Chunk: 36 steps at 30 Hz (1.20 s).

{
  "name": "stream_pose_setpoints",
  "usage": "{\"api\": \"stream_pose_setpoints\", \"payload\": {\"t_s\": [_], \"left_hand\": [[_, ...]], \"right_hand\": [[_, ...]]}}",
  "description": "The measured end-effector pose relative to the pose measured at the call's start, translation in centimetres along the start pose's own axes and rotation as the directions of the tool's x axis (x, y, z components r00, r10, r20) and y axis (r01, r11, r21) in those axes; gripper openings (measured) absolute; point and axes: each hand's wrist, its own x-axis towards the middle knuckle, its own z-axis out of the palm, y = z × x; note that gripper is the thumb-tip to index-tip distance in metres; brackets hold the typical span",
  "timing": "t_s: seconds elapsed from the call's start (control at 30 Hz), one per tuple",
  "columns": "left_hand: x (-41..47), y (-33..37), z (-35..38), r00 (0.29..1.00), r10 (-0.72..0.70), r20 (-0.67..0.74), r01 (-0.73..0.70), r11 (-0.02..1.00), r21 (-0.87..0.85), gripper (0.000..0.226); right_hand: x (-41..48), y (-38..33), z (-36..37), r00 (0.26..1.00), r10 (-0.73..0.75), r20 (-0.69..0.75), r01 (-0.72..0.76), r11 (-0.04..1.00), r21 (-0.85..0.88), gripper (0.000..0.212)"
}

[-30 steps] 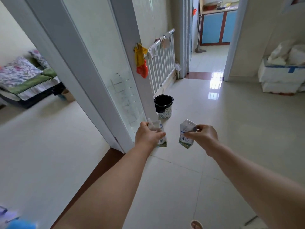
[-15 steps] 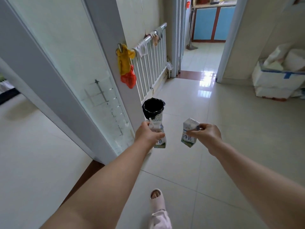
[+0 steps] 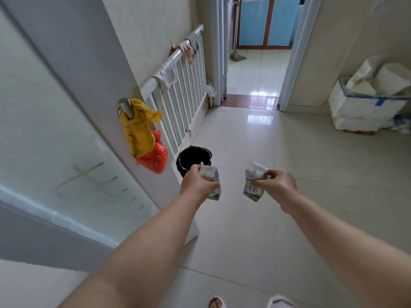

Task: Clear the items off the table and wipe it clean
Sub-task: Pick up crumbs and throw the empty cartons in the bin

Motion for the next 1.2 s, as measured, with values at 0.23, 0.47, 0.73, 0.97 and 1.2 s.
{"api": "stream_pose_setpoints", "payload": {"t_s": [0.23, 0.47, 0.73, 0.97, 1.2], "left_hand": [[9.7, 1.8, 2.0, 0.997, -0.077, -0.025, 0.079, 0.993, 0.09, 0.055], [19.4, 5.4, 3.4, 0.97, -0.211, -0.122, 0.231, 0.957, 0.178, 0.057], [26.8, 6.3, 3.5, 0.874, -0.393, -0.286, 0.419, 0.908, 0.032, 0.048], [33.4, 4.3, 2.3, 0.804, -0.499, -0.324, 0.514, 0.857, -0.046, 0.056], [40.1, 2.6, 0.8, 0.762, -0.583, -0.28, 0.586, 0.806, -0.084, 0.047]], "right_hand": [[11.5, -2.2, 1.4, 0.998, 0.039, 0.042, -0.039, 0.999, 0.001, 0.025], [25.7, -5.4, 1.8, 0.987, 0.058, 0.148, -0.055, 0.998, -0.022, 0.037], [36.2, -8.9, 4.3, 0.956, 0.08, 0.283, -0.045, 0.991, -0.129, 0.02], [42.5, -11.7, 10.3, 0.939, 0.077, 0.334, -0.027, 0.988, -0.153, 0.019], [46.9, -13.2, 16.3, 0.94, 0.081, 0.331, -0.026, 0.985, -0.168, 0.02]]}}
